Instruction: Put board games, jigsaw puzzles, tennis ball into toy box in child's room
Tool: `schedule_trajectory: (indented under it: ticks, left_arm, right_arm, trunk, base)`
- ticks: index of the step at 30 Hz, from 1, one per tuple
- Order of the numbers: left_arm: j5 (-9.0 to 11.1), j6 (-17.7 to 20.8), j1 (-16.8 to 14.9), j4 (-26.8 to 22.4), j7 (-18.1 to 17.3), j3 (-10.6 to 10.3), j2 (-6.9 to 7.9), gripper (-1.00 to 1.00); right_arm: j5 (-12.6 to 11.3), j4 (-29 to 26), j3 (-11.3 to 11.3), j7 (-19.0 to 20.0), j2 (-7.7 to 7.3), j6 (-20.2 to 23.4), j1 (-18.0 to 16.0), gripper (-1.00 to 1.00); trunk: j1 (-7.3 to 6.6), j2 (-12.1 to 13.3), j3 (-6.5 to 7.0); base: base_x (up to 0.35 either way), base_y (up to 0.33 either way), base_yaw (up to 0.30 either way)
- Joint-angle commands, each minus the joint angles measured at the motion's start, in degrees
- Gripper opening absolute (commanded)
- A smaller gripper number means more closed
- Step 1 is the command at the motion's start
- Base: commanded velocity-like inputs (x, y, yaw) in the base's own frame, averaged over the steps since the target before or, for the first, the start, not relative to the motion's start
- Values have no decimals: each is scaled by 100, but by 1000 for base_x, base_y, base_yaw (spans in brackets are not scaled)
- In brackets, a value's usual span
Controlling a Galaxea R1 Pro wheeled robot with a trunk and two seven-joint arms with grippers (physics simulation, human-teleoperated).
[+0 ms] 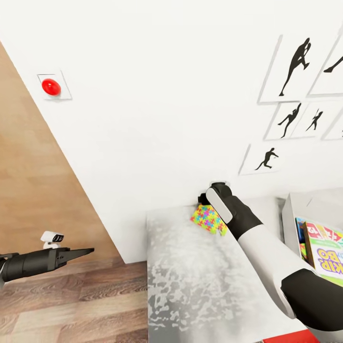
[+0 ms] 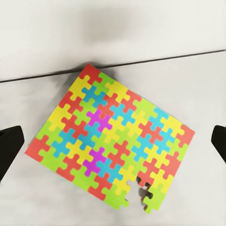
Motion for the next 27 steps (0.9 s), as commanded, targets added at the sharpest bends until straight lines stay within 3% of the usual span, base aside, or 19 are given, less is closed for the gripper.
schedule_trajectory:
  ticks: [1, 27]
  left_arm:
    - [-3, 61, -4, 2, -23, -1, 1, 100]
    - [-3, 61, -4, 9, -23, -2, 5, 100]
  right_arm:
    - [-59, -3, 15, -60, -2, 8, -13, 100]
    - [-59, -3, 15, -60, 98, 8, -110, 100]
  trunk:
    - [3, -12, -21]
    - [3, -12, -267]
  base:
    - [0, 0, 0]
    - [0, 0, 0]
